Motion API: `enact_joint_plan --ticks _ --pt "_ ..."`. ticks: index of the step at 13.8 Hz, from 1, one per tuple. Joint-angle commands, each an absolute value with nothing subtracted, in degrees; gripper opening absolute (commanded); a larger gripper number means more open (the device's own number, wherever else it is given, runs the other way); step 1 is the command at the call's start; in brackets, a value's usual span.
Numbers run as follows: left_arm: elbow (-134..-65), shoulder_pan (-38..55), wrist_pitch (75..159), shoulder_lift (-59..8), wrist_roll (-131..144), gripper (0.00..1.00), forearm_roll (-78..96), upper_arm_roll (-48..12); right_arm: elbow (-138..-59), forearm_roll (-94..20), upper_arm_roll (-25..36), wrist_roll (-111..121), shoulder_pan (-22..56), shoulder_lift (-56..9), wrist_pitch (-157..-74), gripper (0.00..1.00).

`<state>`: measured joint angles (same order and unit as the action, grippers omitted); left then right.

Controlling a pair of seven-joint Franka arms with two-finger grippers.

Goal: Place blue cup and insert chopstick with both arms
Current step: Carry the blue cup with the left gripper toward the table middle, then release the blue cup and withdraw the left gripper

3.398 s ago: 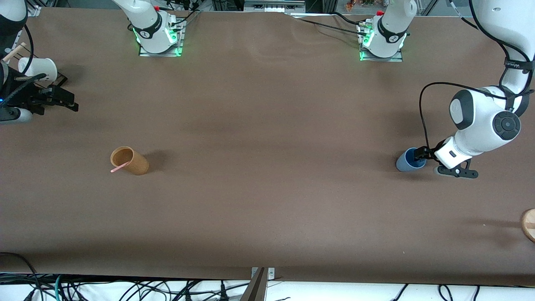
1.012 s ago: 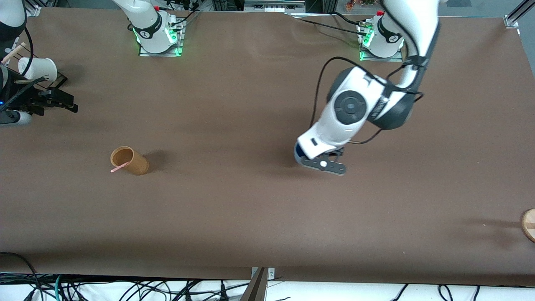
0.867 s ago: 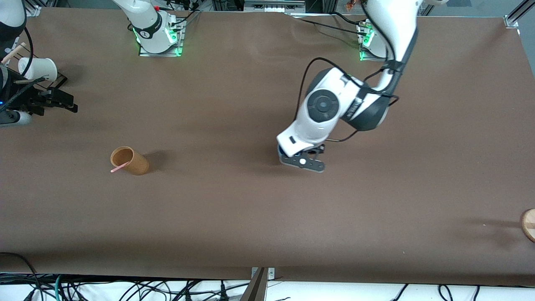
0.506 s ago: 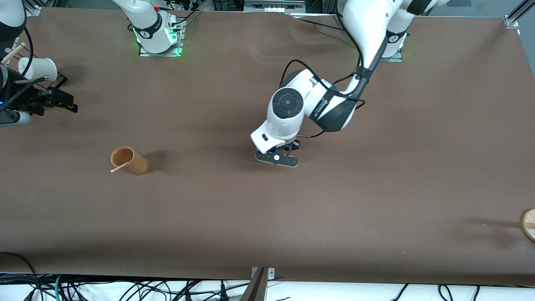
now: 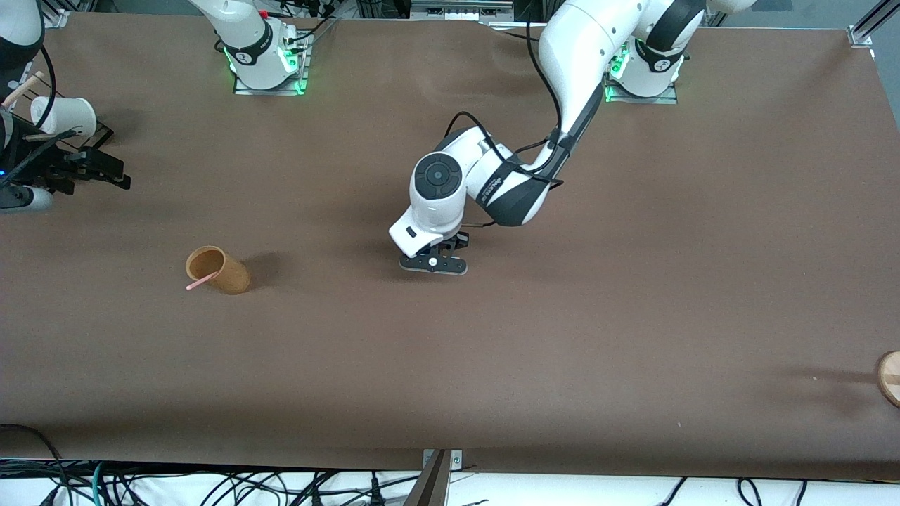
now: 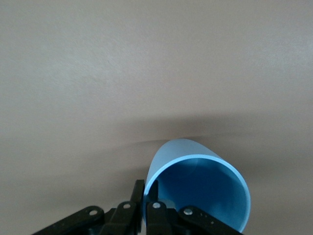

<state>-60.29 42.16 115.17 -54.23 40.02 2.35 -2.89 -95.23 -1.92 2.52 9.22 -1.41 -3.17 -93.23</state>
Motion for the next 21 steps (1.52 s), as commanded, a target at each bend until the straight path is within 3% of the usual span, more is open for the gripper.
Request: enact_joint_plan --ticks 1,3,4,5,6,7,8,17,21 --pt "-57.04 43.15 115.92 -56.69 41.83 0.00 3.34 -1.93 -95.19 -1.85 2.20 9.41 -2.02 -2.81 -92.72 1.00" --pt "-57.04 43.24 116.37 -57.13 41.92 0.00 3.34 -1.85 -95.18 -1.85 2.20 9.49 -2.02 -2.81 -92.72 1.00" --pt "-57.04 43.16 116.45 -57.04 42.27 0.11 3.34 -1.93 -95.19 -1.85 2.20 9.49 -2.02 -2.81 -92.72 1.00" --pt "-57.04 43.07 116.19 -56.69 43.15 0.34 3.43 -2.02 -95.19 -1.85 2.20 9.58 -2.02 -2.81 -92.72 1.00" --pt "-57.04 42.89 115.67 -56.43 43.33 0.67 3.43 -2.28 -95.10 -1.76 2.20 9.58 -2.02 -2.81 -92.72 1.00" --pt "-57.04 42.72 114.88 -55.56 43.24 0.93 3.43 -2.29 -95.10 -1.76 2.20 9.58 -2.02 -2.73 -92.72 1.00" --pt "-57.04 42.45 113.83 -54.94 43.07 1.00 3.43 -2.37 -95.18 -1.76 2.20 9.58 -2.02 -2.81 -92.72 1.00" --pt "-57.57 37.27 109.34 -44.92 42.63 1.00 4.66 -1.93 -95.45 -1.49 2.11 8.53 -1.93 -2.81 -92.72 1.00" --pt "-59.84 30.69 108.90 -39.04 41.84 1.00 5.09 -2.11 -95.27 -1.32 2.20 8.61 -2.02 -3.16 -92.90 1.00"
